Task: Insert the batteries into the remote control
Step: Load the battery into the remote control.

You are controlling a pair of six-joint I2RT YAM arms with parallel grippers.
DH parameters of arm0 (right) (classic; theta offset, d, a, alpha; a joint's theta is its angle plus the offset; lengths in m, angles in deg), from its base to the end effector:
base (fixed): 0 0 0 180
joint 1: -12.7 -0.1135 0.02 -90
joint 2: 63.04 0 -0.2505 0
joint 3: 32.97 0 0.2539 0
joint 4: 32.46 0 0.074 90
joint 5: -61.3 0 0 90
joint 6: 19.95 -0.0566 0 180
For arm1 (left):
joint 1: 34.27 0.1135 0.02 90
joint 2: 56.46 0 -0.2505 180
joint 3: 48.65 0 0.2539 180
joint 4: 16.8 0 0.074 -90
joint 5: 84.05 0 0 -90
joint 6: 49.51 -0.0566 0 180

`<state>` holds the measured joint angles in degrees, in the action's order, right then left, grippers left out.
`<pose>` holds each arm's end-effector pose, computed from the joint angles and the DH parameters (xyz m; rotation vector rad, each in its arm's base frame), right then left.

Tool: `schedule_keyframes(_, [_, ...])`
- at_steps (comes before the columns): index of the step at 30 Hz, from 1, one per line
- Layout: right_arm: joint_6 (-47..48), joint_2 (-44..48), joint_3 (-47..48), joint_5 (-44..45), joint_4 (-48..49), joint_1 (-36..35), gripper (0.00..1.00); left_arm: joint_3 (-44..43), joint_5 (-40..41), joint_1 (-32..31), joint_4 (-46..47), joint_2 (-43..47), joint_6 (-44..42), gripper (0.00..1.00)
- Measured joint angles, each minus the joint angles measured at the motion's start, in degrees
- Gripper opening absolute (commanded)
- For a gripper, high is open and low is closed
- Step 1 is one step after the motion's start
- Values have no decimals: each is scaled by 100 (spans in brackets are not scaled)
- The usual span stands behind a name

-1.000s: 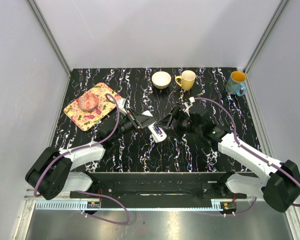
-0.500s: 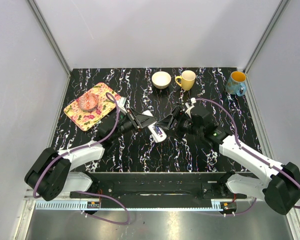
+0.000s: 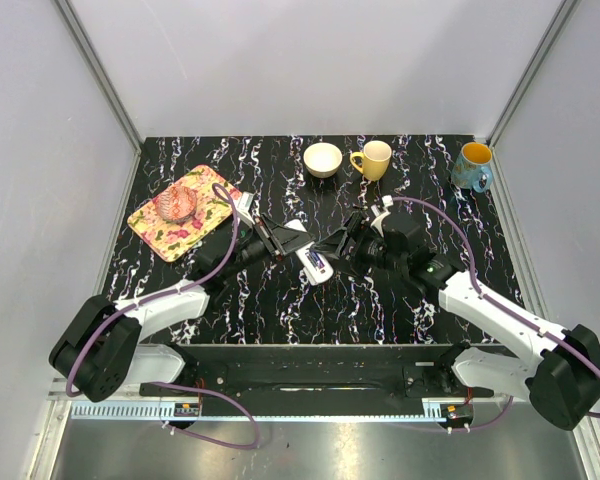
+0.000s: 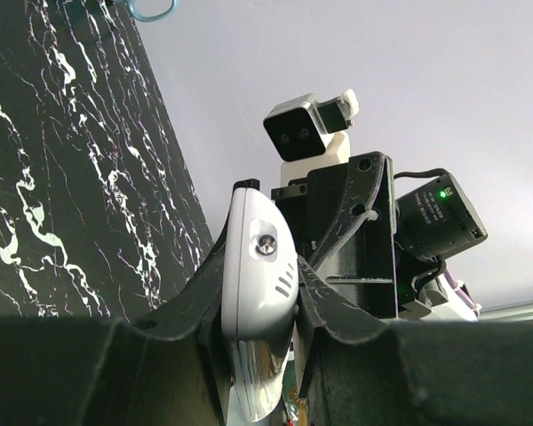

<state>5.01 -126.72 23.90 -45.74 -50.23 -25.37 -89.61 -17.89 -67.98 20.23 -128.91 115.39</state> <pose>0.2083 0.1842 0.2546 0.3189 2.2721 1.3615 0.2253 -0.1778 0.2319 -0.2329 1.7681 -1.7681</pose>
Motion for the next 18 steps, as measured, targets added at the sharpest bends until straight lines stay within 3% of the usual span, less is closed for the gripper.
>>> schedule_keyframes(18, [-2, 4, -168, -9, 131, 9, 81, -42, -20, 28, -184, 0, -11, 0])
